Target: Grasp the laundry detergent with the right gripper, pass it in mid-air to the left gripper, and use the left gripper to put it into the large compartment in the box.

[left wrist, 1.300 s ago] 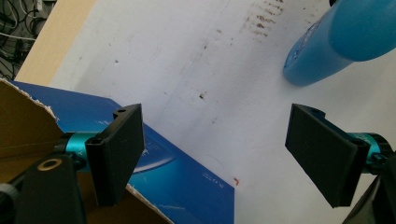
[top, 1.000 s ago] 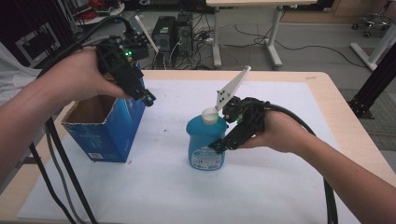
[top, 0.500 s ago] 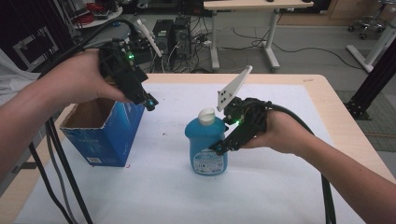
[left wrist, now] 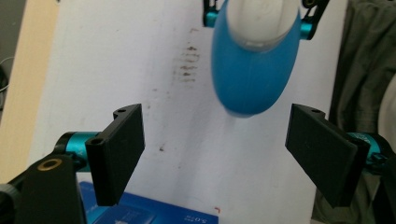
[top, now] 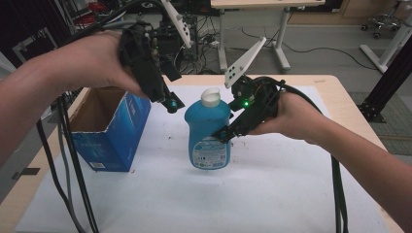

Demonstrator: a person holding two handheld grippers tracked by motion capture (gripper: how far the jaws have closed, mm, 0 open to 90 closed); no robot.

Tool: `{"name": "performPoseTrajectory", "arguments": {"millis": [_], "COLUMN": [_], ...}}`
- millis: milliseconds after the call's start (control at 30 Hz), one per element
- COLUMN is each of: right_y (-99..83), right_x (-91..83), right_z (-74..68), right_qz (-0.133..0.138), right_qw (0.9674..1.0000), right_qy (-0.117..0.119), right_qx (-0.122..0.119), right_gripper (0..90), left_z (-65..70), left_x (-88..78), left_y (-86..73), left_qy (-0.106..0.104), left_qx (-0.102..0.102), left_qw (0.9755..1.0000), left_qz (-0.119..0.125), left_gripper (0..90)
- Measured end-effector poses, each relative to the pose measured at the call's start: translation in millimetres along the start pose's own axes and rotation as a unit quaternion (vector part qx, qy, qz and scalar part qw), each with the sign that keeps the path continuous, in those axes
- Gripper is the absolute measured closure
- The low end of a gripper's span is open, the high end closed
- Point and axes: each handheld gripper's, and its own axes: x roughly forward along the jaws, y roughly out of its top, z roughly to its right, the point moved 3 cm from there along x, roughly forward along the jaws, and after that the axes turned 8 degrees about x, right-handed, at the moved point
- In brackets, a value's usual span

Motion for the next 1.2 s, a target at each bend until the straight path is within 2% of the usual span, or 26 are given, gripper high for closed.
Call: {"name": "performPoseTrajectory", "arguments": {"millis": [167, 433, 667, 867, 1200], "right_y": [8.6, 15.4, 21.5, 26.2, 28.3], "right_x": [-4.6, -8.9, -9.8, -10.2, -11.9], "right_z": [-1.7, -4.1, -6.2, -10.1, -12.4], "right_qz": [0.014, 0.015, 0.000, -0.001, -0.004], "right_qw": [0.9999, 0.9998, 0.9999, 0.9998, 0.9998], "right_qy": [0.002, 0.008, 0.006, 0.004, 0.000], "right_qx": [-0.003, -0.005, -0.012, -0.019, -0.021], "right_gripper": [49.5, 49.7, 49.7, 49.8, 49.8], "left_z": [2.2, 3.2, 1.6, 4.4, 5.8], "left_x": [7.9, 13.5, 12.0, 16.3, 20.6], "left_y": [9.5, 17.1, 23.6, 28.8, 35.1], "left_qy": [-0.025, -0.043, -0.049, -0.056, -0.052], "left_qx": [0.019, 0.023, 0.024, 0.028, 0.032], "left_qw": [0.9995, 0.9987, 0.9985, 0.9979, 0.9979], "left_qz": [-0.008, -0.013, -0.007, -0.014, -0.023], "left_gripper": [19.9, 19.9, 19.9, 19.9, 19.9]}}
